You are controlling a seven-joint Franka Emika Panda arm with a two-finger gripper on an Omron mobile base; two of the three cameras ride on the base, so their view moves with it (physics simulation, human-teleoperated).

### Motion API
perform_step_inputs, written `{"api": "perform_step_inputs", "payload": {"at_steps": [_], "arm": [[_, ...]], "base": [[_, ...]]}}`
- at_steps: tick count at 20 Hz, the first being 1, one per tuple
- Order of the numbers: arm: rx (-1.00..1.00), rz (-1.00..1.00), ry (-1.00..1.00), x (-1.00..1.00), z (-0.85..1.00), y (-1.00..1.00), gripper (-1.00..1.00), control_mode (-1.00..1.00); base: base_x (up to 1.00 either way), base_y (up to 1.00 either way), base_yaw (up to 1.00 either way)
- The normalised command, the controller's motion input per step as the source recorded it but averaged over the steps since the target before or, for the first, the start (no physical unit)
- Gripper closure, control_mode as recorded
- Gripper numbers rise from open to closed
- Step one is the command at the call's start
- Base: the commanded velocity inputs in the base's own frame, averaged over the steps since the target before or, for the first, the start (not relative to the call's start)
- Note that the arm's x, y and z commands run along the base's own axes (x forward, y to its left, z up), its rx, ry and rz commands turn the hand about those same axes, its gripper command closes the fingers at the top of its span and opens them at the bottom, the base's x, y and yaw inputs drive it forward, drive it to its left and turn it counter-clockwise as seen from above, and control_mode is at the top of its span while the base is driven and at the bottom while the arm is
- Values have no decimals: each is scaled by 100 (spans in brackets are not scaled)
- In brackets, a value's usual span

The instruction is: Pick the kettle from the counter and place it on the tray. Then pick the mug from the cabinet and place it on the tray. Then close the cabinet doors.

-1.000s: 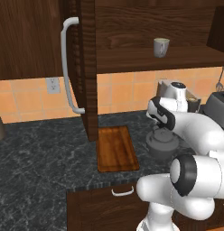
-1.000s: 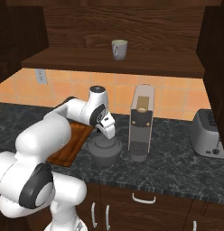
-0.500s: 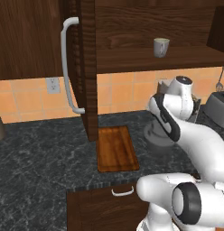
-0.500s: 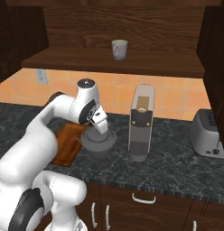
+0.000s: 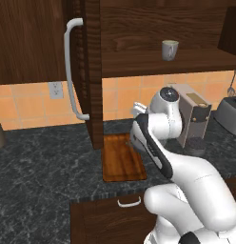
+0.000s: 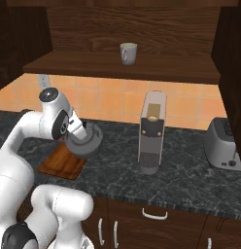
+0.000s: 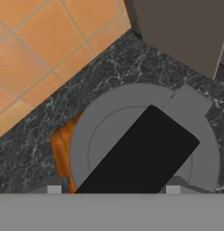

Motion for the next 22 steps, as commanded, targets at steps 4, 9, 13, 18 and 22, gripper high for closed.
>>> {"api": "perform_step_inputs", "payload": {"at_steps": [4,9,13,18,22], "arm": [[0,0,0,31,0,63,100,-100],[0,0,3,31,0,55,100,-100],[0,0,6,36,-2,55,100,-100],[0,0,1,40,-5,4,100,-100],[2,0,0,35,-16,0,100,-100]], "base": [[0,0,0],[0,0,0],[0,0,0],[0,0,0],[0,0,0]]}}
